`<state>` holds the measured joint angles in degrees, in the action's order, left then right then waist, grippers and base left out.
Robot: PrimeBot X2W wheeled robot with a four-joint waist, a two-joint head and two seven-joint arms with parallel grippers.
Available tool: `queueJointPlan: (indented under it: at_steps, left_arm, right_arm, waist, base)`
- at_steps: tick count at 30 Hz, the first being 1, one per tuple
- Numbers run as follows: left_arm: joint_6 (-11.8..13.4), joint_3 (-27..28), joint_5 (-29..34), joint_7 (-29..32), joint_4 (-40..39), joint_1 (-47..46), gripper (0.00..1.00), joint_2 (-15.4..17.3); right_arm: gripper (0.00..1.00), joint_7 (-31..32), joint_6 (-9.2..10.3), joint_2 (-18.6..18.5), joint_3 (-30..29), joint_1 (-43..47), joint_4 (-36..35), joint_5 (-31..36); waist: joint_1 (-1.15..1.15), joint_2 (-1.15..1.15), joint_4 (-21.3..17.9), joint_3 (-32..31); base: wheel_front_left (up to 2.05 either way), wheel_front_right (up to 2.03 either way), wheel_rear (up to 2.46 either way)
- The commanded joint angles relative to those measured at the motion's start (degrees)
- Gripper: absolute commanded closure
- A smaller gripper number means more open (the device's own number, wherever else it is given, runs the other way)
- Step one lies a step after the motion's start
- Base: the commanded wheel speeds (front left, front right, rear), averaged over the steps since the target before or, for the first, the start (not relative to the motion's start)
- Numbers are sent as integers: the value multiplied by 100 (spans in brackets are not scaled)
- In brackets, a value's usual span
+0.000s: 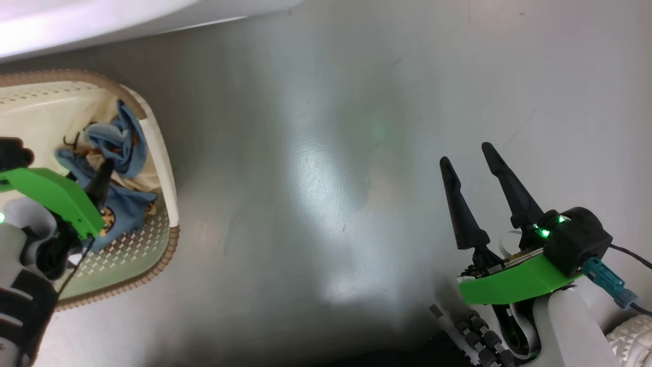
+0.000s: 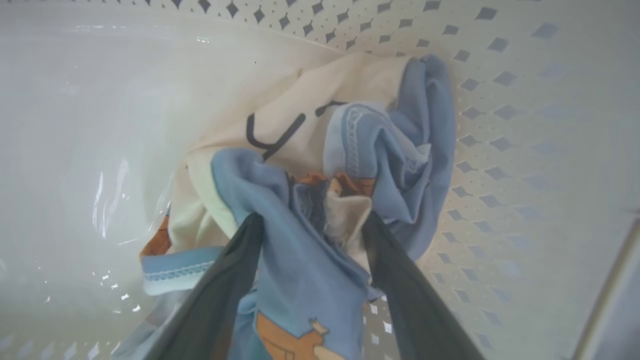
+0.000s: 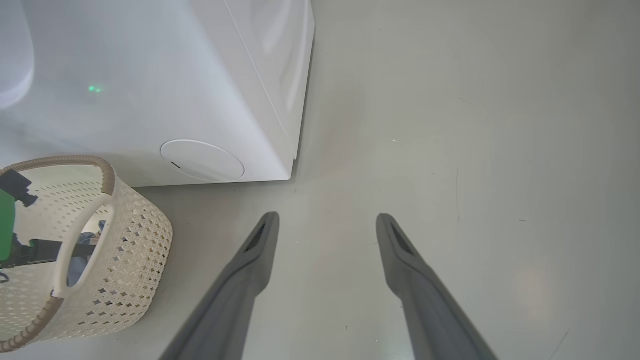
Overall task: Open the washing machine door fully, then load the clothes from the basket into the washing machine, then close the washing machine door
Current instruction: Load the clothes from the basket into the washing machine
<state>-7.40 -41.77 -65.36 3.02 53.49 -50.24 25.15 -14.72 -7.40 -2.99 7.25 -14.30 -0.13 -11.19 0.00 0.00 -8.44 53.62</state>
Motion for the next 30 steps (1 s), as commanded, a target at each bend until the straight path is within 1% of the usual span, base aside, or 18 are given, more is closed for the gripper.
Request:
queueJointPlan:
  at_steps: [1,2,3,4,5,11,17,18,20,22,27,30]
  left_arm:
    - [-9,85,-37,-63,123,-17,0,256]
    - [-9,60,-46,-75,194,-52,0,236]
    - [-9,35,-67,-59,263,-80,11,212]
    - [-9,10,-83,-56,319,-108,71,190]
    - [-9,-19,-91,-68,365,-130,100,165]
    - [-9,-115,-206,-293,524,-160,100,60]
    - [-9,-300,-198,-901,423,-72,100,64]
    - [-9,-300,-198,-901,423,-72,100,64]
    - [-9,-551,18,-1123,358,-20,100,98]
    - [-9,-568,-76,-1295,297,70,100,43]
    - [-9,-702,-132,-1617,199,271,100,69]
    - [-9,-680,-152,-1745,167,412,100,70]
  right_arm:
    - [0,-28,-9,12,140,175,-128,-57]
    - [0,-28,-9,12,135,177,-132,-56]
    - [0,-28,-9,12,130,176,-134,-56]
    - [0,-28,-9,12,123,175,-134,-54]
    - [0,-28,-9,12,114,172,-132,-51]
    - [0,-28,-9,12,80,125,-121,-11]
    - [0,-28,-9,12,72,76,-59,33]
    - [0,-28,-9,12,72,76,-59,33]
    - [0,-28,-9,12,76,64,-31,63]
    - [0,-28,-9,12,71,59,12,82]
    - [0,-28,-9,12,123,31,129,103]
    - [0,-28,-9,12,150,33,209,112]
  waist:
    - [0,0,-37,45]
    - [0,0,-42,55]
    - [0,0,-44,62]
    - [0,0,-42,67]
    - [0,0,-35,66]
    - [0,0,40,-2]
    - [0,0,139,-236]
    - [0,0,139,-236]
    - [0,0,186,-357]
    - [0,0,243,-486]
    - [0,0,371,-840]
    - [0,0,442,-1087]
  base:
    - [0,0,0]
    - [0,0,0]
    - [0,0,0]
    - [0,0,0]
    - [0,0,0]
    - [0,0,0]
    - [0,0,0]
    - [0,0,0]
    - [0,0,0]
    - [0,0,0]
    - [0,0,0]
    - [0,0,0]
